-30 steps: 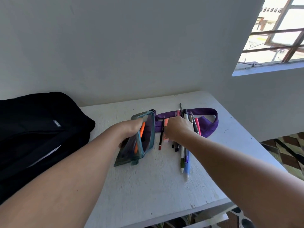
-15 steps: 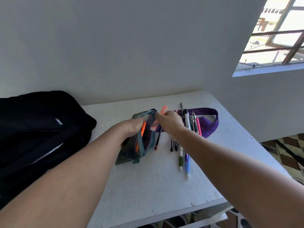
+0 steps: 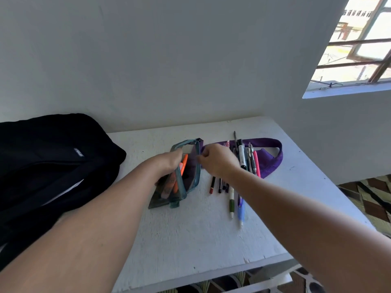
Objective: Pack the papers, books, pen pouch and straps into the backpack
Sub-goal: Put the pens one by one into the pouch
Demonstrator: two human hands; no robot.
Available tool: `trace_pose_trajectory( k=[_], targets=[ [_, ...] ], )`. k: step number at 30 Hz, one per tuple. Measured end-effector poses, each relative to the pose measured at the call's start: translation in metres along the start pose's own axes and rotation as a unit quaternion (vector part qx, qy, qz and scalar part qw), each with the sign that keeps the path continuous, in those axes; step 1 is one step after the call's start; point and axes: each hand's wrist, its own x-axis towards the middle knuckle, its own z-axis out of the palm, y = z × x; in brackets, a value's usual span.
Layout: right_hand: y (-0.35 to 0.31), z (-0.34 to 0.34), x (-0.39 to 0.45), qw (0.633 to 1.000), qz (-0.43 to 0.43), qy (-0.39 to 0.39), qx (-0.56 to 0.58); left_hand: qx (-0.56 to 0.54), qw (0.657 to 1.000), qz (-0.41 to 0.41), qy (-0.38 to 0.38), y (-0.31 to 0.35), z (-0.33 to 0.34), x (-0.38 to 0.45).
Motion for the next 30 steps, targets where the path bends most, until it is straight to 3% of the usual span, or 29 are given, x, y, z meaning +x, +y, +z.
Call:
trace_pose_trajectory(
  k=[7,20,24,30],
  targets=[
    [0.038,-0.010,0.005,0.985,0.037,-0.005,-0.167,0.033,0.999,0.003,0.011,0.006,0.004,-0.005],
    [0.019,-0.003,-0.001,0.972,0.023,-0.028,-0.232,0.077,0.997,0.014,0.018,0.004,0.009,-0.004],
    [0.014,0.003,-0.002,0.976,0.056,-0.033,-0.210,0.082,0.996,0.017,0.022,0.003,0.009,-0.002],
    [-0.001,-0.008,-0.002,0.996,0.081,0.008,-0.047,0.091,0.996,0.012,0.017,0.006,0.007,-0.003]
  ],
)
